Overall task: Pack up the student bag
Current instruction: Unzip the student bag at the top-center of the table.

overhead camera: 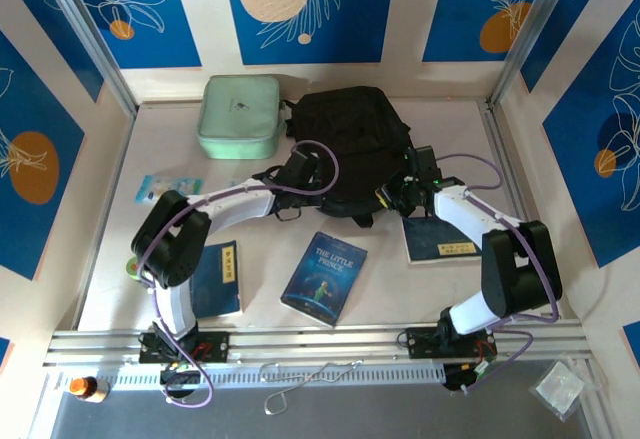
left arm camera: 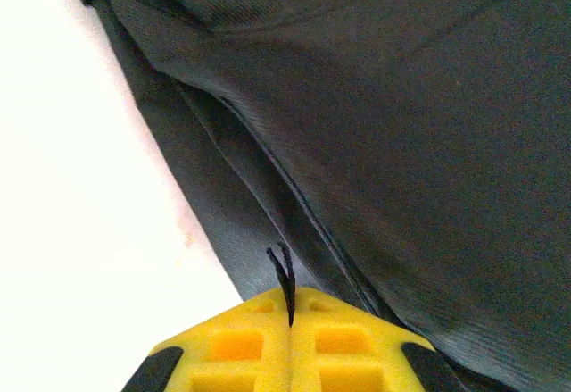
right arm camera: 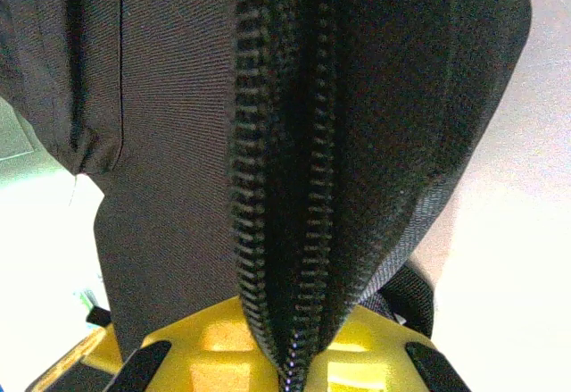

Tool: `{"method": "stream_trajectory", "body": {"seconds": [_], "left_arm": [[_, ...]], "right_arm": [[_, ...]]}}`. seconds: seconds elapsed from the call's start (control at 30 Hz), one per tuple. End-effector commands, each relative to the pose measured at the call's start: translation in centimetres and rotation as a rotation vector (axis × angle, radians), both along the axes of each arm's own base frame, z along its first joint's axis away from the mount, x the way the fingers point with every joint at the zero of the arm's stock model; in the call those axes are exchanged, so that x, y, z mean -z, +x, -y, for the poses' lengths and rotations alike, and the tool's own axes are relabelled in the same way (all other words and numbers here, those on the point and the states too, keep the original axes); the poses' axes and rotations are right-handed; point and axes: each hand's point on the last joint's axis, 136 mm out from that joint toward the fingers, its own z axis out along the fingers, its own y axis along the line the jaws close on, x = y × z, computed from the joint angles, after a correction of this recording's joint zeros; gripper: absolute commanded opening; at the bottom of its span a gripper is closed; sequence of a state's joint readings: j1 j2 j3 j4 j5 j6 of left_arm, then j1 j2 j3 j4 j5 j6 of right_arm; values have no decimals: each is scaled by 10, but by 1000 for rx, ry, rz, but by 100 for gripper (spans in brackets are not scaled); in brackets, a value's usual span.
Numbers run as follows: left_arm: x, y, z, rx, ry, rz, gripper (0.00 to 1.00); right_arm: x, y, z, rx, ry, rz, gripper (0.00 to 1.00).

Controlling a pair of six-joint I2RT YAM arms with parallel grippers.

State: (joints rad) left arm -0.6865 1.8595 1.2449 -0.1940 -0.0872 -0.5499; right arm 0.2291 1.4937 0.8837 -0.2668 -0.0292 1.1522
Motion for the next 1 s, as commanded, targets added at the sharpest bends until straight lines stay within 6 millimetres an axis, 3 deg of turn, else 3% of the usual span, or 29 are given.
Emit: {"method": "stream_trajectory", "body": {"seconds": [0.0, 0.27, 0.47, 0.67, 0.9, 0.97], "left_arm": [[19, 16, -40, -68, 124, -18, 0], [27, 48, -60, -115, 167, 17, 0], [23, 76, -76, -198, 294, 86, 0], [20, 100, -80, -258, 356, 146, 0], [21, 113, -80, -271, 397, 162, 0], [17, 114, -75, -255, 384, 160, 12]], "right_arm": [[-2, -2, 26, 59, -65, 14, 6], [-4, -4, 29, 63, -51, 24, 6], [-7, -7, 30, 60, -15, 45, 6], [-11, -14, 30, 57, 6, 43, 6], [-14, -21, 34, 80, 32, 54, 6], [-12, -19, 29, 79, 54, 49, 6]]}}
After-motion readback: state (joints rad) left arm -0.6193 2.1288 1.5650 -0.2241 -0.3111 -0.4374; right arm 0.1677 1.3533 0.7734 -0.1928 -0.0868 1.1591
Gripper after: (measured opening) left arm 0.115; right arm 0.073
